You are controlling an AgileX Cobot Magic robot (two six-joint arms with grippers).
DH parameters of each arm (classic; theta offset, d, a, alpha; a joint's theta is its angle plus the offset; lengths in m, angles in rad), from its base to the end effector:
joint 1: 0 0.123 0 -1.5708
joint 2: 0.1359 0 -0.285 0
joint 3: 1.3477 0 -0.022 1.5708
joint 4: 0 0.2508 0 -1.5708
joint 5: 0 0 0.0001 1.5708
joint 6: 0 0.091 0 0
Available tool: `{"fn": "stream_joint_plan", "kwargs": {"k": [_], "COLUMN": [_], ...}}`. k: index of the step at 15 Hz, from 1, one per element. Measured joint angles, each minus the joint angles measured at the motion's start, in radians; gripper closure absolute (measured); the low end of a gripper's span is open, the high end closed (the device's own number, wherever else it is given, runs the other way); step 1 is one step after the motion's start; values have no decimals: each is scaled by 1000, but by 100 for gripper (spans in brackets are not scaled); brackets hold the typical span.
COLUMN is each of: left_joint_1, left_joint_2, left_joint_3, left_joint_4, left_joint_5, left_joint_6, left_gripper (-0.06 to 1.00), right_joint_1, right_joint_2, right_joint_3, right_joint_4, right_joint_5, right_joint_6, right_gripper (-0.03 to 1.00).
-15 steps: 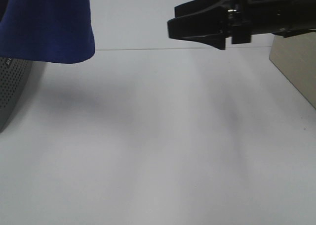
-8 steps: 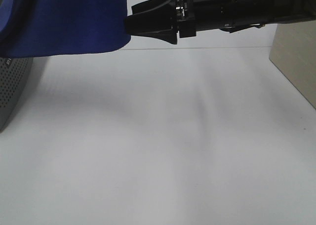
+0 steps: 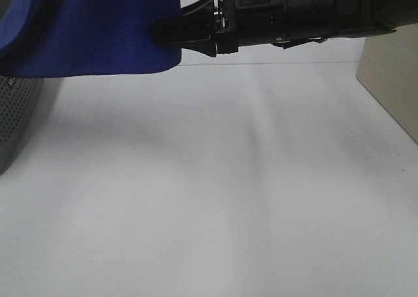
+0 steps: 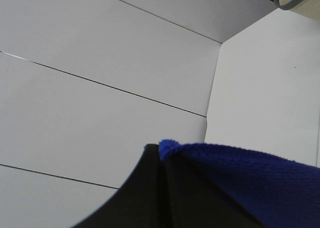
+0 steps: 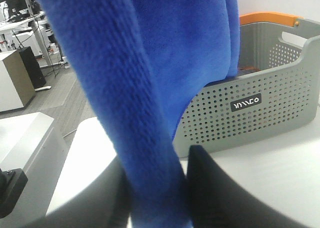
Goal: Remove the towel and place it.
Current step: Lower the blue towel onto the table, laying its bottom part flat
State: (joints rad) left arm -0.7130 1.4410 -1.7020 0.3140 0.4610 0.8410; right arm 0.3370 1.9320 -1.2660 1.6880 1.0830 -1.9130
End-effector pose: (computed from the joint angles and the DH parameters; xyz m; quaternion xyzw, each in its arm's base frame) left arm 0.2500 -0.1996 0.5058 0.5579 0.4845 0.1869 0.6473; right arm 0.3498 0.2072 0.2393 -0.4351 0.6290 0.4753 0.4349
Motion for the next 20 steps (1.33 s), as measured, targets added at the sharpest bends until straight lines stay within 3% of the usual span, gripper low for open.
{"fn": "stream_joint_plan", "kwargs": {"k": [3,6,9,12,13,16,17,18,19,20], "left_joint_1": [0,0,0,0,0,0,0,2,33,57], "left_joint_2": [10,16,16,19,26,36,36,36,36,36], "left_joint_3": [0,0,0,0,0,0,0,0,0,0], "left_joint_4": [0,1,1,1,1,20,23,32,39,39], "left_joint_5": [-13,-17,-17,-17,-9,-11,-15,-23,-48,-64], "left_joint_6": [-37,-48,-48,-70,-83,-100,-101,-105,-133,-163], "left_gripper": [94,94,94,94,94,94,94,94,94,94], "right_joint_1": [6,8,8,8,8,8,8,8,8,8], "right_joint_2": [0,0,0,-1,-10,-97,-114,-146,-188,-202], "right_joint_3": [0,0,0,-7,-22,-95,-114,-157,-249,-306], "right_joint_4": [2,-4,-28,-91,-158,-491,-544,-681,-932,-1064], "right_joint_5": [-2,-2,-2,-58,-85,-193,-200,-206,-195,-176], "right_joint_6": [0,17,76,278,368,698,748,878,1134,1248], "right_gripper": [74,95,95,95,95,95,95,95,95,95]}}
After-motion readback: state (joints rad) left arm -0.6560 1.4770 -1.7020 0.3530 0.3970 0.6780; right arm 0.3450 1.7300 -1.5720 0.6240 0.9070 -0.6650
